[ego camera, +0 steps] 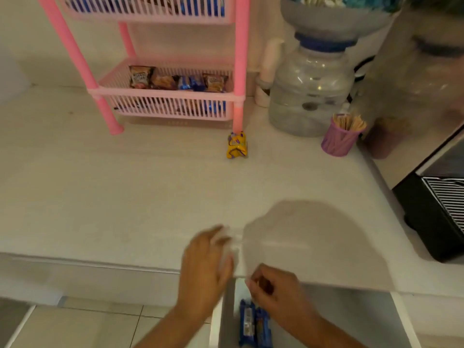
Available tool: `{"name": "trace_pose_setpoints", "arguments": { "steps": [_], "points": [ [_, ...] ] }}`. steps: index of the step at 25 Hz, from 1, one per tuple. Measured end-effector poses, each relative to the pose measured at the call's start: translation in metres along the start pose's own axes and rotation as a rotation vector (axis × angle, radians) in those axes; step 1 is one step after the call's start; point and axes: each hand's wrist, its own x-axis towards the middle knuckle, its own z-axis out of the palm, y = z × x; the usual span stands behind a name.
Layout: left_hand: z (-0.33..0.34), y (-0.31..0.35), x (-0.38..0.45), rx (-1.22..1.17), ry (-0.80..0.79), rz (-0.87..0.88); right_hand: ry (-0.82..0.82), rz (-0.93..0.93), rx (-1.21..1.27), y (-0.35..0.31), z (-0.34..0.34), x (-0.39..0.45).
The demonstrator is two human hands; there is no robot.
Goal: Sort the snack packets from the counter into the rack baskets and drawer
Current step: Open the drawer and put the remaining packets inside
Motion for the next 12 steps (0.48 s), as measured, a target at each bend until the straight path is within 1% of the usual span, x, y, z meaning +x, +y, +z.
{"name": "trace_pose_setpoints", "arguments": {
  "steps": [2, 3, 5, 7, 8, 9, 10, 12],
  "points": [
    [-0.006, -0.029, 0.039, 0.203, -0.090, -0.278, 0.062, -0.105, -0.043, -0.024, -0.008, 0.043],
    [-0.001, -0.040, 0.050, 0.258, -0.144, -0.350, 0.114, -0.148, -0.060, -0.032, -0.011, 0.069],
    [0.011, -0.053, 0.054, 0.274, -0.191, -0.377, 0.237, -0.189, -0.061, -0.040, -0.013, 0.120],
    [0.019, -0.058, 0.053, 0.293, -0.223, -0.365, 0.387, -0.206, -0.049, -0.040, -0.015, 0.170],
    [0.021, -0.062, 0.053, 0.316, -0.234, -0.364, 0.436, -0.205, -0.063, -0.040, -0.018, 0.195],
    [0.023, -0.065, 0.053, 0.328, -0.244, -0.364, 0.455, -0.189, -0.109, -0.041, -0.023, 0.219],
    [0.026, -0.067, 0.055, 0.332, -0.246, -0.364, 0.442, -0.160, -0.210, -0.040, -0.029, 0.244],
    [0.029, -0.070, 0.059, 0.326, -0.292, -0.354, 0.344, -0.064, -0.509, -0.036, -0.039, 0.284]
  ]
}}
